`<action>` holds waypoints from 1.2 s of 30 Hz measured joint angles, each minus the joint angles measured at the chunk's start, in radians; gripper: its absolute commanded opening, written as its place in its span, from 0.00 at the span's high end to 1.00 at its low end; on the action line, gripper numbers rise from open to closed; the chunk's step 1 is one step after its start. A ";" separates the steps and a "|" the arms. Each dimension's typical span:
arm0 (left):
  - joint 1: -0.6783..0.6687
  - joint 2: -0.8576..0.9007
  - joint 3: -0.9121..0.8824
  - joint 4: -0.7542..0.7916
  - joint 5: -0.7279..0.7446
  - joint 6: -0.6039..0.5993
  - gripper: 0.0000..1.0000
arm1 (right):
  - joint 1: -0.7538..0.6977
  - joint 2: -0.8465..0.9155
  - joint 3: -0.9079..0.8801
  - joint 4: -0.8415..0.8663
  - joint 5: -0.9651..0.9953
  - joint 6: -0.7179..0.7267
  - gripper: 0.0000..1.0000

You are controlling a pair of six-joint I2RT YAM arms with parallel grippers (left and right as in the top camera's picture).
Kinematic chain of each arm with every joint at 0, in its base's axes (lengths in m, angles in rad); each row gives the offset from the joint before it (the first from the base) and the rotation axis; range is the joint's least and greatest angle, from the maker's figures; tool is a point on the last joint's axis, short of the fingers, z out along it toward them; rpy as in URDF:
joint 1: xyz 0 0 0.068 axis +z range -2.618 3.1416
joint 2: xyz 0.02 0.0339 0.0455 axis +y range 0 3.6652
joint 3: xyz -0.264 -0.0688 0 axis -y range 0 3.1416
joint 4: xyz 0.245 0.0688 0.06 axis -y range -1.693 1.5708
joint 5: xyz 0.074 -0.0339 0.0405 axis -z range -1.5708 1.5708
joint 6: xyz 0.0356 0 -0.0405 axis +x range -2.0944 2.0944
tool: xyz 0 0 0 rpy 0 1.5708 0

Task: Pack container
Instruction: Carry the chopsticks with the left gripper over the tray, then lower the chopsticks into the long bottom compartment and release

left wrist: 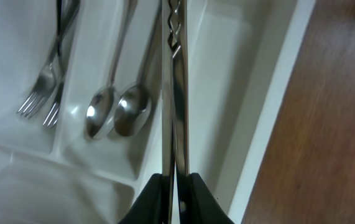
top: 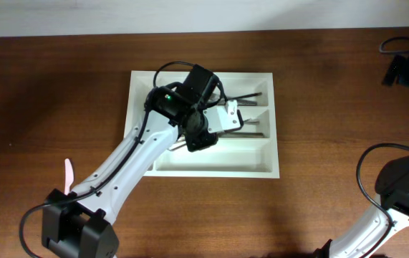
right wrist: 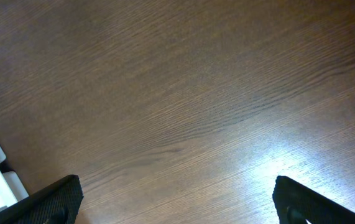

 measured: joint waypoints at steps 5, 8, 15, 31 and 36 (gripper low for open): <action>0.000 0.009 -0.050 0.011 0.004 0.017 0.98 | 0.000 0.000 0.000 0.000 0.000 0.000 0.01; 0.000 0.046 -0.063 0.018 0.005 0.027 0.98 | 0.000 0.000 0.000 0.000 0.000 0.000 0.02; 0.000 0.129 -0.068 0.049 0.008 0.049 0.98 | 0.000 0.000 0.000 0.000 0.000 0.000 0.01; 0.000 0.217 -0.071 0.045 0.068 0.053 0.90 | 0.000 0.000 0.000 0.000 0.000 0.000 0.01; 0.000 0.217 -0.071 0.045 0.071 0.053 0.81 | 0.000 0.000 0.000 0.000 0.000 0.000 0.01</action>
